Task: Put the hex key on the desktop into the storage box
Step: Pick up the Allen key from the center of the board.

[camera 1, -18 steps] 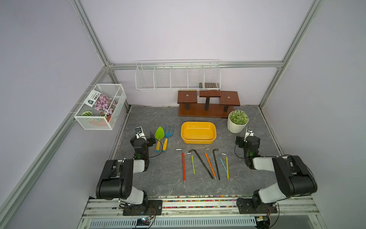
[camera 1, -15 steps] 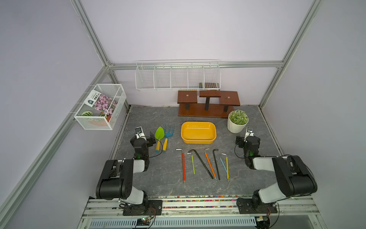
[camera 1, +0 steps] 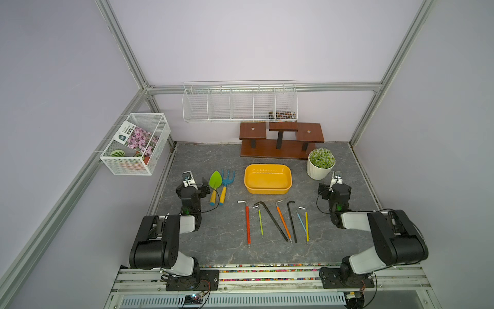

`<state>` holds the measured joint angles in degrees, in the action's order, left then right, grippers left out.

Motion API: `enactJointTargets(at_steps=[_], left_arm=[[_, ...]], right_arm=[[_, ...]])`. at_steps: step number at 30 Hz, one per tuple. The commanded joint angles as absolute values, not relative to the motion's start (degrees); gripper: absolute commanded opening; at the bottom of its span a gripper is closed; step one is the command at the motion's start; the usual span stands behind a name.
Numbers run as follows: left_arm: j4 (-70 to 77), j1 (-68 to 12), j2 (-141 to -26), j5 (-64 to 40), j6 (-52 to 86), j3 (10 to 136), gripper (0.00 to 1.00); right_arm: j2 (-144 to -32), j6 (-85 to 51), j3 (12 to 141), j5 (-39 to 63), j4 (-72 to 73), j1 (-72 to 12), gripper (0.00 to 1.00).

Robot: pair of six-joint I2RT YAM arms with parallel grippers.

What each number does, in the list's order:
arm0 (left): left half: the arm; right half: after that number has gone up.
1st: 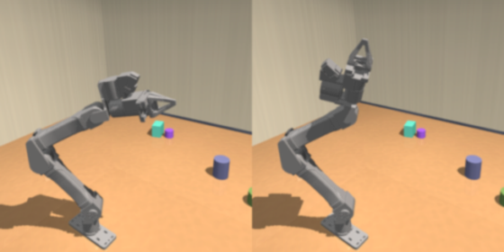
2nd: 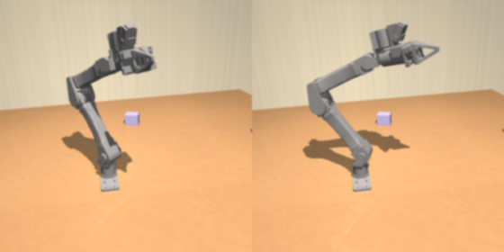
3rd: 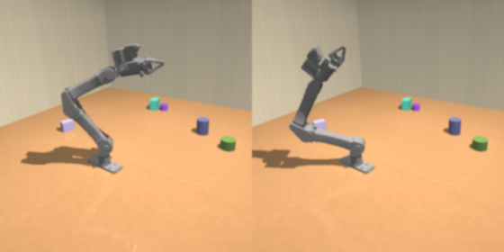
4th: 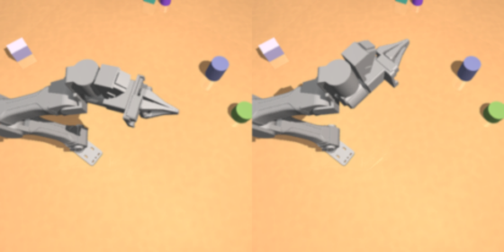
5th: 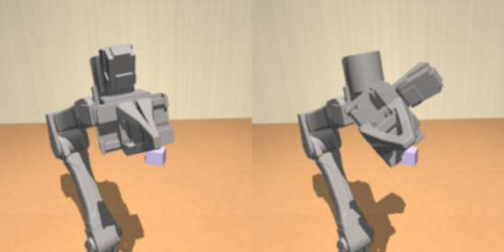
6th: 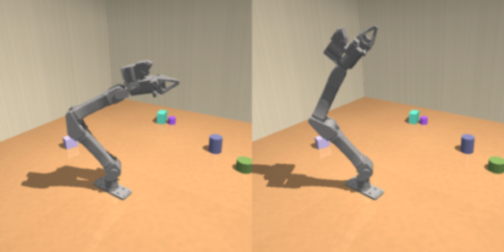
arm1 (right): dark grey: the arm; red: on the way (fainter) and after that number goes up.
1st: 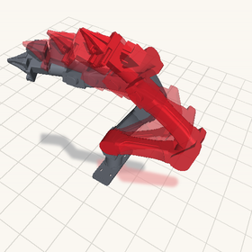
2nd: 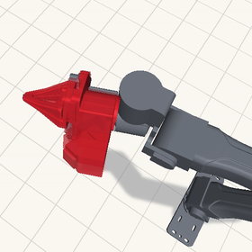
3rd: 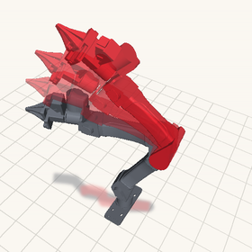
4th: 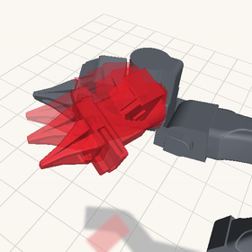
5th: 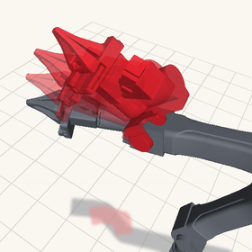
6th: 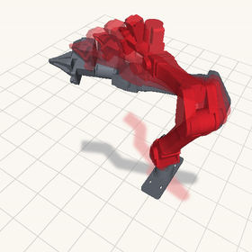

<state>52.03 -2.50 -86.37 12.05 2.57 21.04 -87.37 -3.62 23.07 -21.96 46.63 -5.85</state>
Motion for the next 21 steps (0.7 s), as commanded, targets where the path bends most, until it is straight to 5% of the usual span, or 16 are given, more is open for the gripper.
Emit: enactJointTargets(at_steps=[1,14,21], left_arm=[[52.25,-2.07,-86.65,11.36,3.08,20.82,1.0],[52.26,-2.02,-85.69,12.31,2.99,20.55,0.96],[24.38,-2.37,-76.78,21.49,8.89,34.19,0.97]], right_arm=[[-87.56,-4.04,22.65,-21.36,47.84,-5.54,0.99],[-85.71,-2.36,21.66,-20.46,47.99,-6.13,0.99],[-85.43,-2.28,21.3,-21.01,48.53,-6.38,0.99]])
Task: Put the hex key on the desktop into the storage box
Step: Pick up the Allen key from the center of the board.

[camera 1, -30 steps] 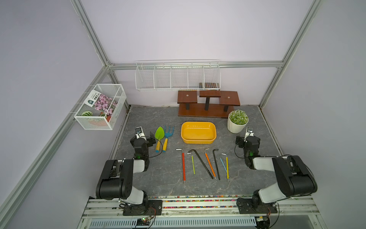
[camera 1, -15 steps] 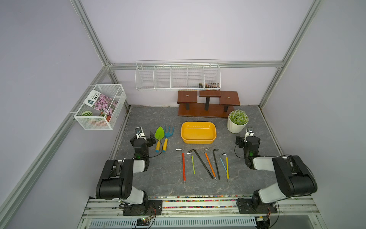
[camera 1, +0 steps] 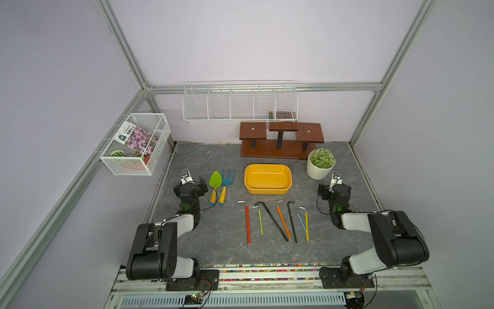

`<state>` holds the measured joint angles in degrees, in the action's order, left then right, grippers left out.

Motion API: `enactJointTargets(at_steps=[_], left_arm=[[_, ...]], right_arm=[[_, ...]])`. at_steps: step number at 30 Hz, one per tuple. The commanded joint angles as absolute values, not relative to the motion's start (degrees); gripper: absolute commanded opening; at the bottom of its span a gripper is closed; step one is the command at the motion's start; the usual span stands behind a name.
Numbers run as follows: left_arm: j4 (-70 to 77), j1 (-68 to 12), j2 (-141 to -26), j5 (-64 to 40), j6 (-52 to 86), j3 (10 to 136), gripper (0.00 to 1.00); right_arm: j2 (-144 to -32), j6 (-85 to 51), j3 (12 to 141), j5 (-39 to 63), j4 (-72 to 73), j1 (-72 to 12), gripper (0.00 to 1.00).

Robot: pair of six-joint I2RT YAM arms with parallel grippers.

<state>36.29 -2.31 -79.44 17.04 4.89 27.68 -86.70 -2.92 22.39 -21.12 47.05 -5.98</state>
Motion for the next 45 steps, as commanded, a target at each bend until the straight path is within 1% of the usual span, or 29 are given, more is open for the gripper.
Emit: enactJointTargets(at_steps=[1,3,6,7,9,11,13,16,19,23,25,31,34,36,39,45], left_arm=[[21.14,-2.37,-76.76,21.24,10.76,35.72,0.97],[15.98,-2.46,-76.78,21.81,15.93,37.61,0.97],[8.04,-2.46,-75.33,23.04,24.98,39.14,0.95],[5.54,-2.46,-74.65,22.21,26.78,39.73,0.95],[0.9,-2.46,-73.3,20.45,28.92,41.1,0.95],[-3.45,-2.46,-72.02,18.85,30.54,42.85,0.97],[-7.67,-2.38,-71.0,16.29,32.16,44.43,0.94],[-14.68,-2.7,-70.31,13.51,34.18,48.03,0.94],[-21.87,-3.65,-69.75,12.97,36.83,51.53,0.97],[-26.77,-5.77,-68.79,8.33,38.03,52.99,1.0],[-29.26,-7.99,-69.1,6.65,37.74,54.05,1.0],[-37.8,-15.6,-71.37,5.74,38.63,58.12,1.0],[-38.75,-18.02,-70.76,3.08,39.89,57.89,1.0],[-37.99,-18.63,-70.41,-0.77,39.65,57.27,1.0],[-38.28,-19.5,-70.39,-3.68,38.89,57.13,1.0],[-40.07,-19.91,-71.02,-2.41,36.45,57.7,1.0]], right_arm=[[-85.38,-2.11,20.91,-21.61,49.25,-6.62,0.99],[-85.06,-1.63,18.86,-24.05,53.15,-7.61,0.99],[-83.25,0.57,18.12,-23.99,55.93,-8.2,0.99],[-80.36,0.83,20.34,-27.43,49.56,-9.32,0.99],[-75.0,-2.93,28.37,-28.54,28.12,-9.37,0.99],[-75.04,-6.25,35.53,-30.92,14.54,-9.38,0.99],[-76.82,-7.79,40.72,-31.79,4.63,-9.63,0.99],[-78.63,-11.84,45.09,-31.7,-4.6,-10.36,0.99],[-77.69,-15.39,47.77,-26.94,-12.31,-11.58,0.99],[-74.75,-18.96,49.88,-19.49,-21.05,-13.56,0.98],[-73.54,-20.06,50.73,-15.01,-24.83,-14.67,0.95],[-70.62,-20.63,51.55,-9.37,-32.38,-20.9,0.9],[-70.3,-20.14,50.74,-3.39,-34.06,-22.23,0.85],[-70.95,-21.99,50.68,-1.82,-35.84,-22.48,0.82],[-72.36,-23.84,50.3,-1.14,-38.72,-23.64,0.75],[-74.06,-27.61,48.05,-5.82,-40.52,-28.25,0.73]])
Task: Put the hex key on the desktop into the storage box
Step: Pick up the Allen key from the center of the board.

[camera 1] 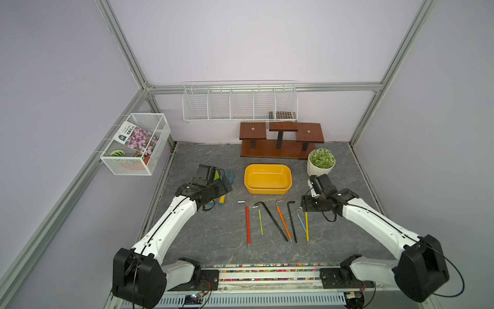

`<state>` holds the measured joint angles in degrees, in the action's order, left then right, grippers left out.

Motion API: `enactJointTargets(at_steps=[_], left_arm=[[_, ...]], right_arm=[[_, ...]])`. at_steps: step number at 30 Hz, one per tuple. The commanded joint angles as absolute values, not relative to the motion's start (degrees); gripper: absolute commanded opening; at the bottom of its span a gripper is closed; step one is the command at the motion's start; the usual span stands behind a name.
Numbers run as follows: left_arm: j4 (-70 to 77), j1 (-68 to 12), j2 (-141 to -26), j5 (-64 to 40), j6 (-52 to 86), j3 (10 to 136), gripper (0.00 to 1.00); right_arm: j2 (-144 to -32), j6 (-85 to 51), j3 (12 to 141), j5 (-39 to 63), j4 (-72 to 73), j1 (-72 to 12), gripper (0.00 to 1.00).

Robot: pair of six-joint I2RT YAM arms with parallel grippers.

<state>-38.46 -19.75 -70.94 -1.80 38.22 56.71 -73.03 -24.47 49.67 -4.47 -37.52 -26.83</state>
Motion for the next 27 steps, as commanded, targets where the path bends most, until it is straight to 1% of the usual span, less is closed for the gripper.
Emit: enactJointTargets(at_steps=[1,4,10,17,27], left_arm=[[-39.42,-19.86,-71.2,-3.33,36.01,57.74,1.0],[-37.62,-19.86,-71.83,-6.75,35.5,57.34,1.0],[-35.51,-19.91,-71.47,-7.68,36.43,55.14,1.0],[-38.63,-19.87,-69.04,-1.59,37.34,54.71,1.0],[-34.66,-19.87,-69.07,-5.33,38.06,53.35,1.0]], right_arm=[[-74.33,-28.44,47.57,-6.05,-40.44,-28.61,0.71],[-74.79,-31.34,46.13,-6.67,-40.27,-29.58,0.69],[-75.69,-36.24,43.28,-8.91,-39.09,-31.88,0.68],[-80.13,-39.25,43.15,-12.4,-39.96,-32.45,0.65],[-82.14,-41.81,39.99,-10.16,-34.5,-32.52,0.63]])
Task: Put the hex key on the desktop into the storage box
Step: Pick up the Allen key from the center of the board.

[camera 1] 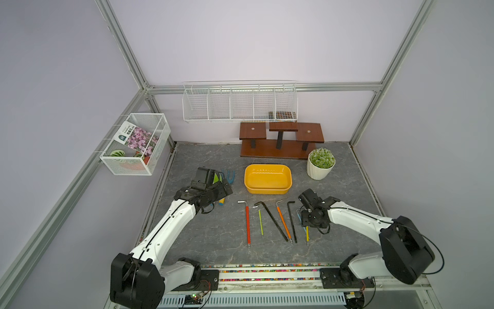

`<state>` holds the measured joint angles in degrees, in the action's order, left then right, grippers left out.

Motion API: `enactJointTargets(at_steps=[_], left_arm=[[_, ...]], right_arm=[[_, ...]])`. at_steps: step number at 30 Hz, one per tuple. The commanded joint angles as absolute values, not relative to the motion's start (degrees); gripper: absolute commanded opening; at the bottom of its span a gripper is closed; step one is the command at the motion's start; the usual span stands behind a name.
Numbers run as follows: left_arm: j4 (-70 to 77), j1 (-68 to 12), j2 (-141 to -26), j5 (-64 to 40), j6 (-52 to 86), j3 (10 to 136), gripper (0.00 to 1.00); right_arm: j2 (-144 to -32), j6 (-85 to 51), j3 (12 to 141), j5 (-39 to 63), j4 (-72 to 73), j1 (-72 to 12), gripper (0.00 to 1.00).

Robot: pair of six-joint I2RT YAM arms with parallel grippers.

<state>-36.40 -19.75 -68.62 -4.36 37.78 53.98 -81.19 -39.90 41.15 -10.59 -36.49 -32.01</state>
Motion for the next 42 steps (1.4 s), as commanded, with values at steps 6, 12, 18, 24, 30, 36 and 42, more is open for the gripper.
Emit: enactJointTargets(at_steps=[6,12,18,24,30,36,42], left_arm=[[-33.84,-19.93,-69.17,-8.31,38.75,52.7,1.0],[-35.12,-19.87,-67.41,-10.17,37.98,52.42,1.0],[-36.56,-19.94,-67.1,-9.11,37.32,53.39,1.0],[-34.54,-19.9,-62.64,-7.06,37.9,51.9,1.0],[-36.39,-19.87,-62.78,-7.42,36.08,52.99,1.0],[-37.1,-19.89,-64.53,-3.24,38.48,53.7,1.0],[-33.86,-19.87,-64.73,-2.53,38.08,53.78,1.0]], right_arm=[[-84.16,-41.57,39.9,-8.43,-32.9,-32.68,0.63],[-84.29,-41.83,39.35,-8.16,-31.38,-32.69,0.54],[-83.93,-41.13,39.69,-8.5,-32.04,-32.77,0.46],[-84.11,-39.99,39.46,-7.86,-31.44,-32.77,0.36],[-82.53,-39.41,39.1,-8.08,-31.49,-32.7,0.24],[-81.56,-37.56,41.92,-8.57,-34.7,-32.71,0.08],[-76.25,-36.99,39.87,-8.62,-34.84,-32.7,0.05]])
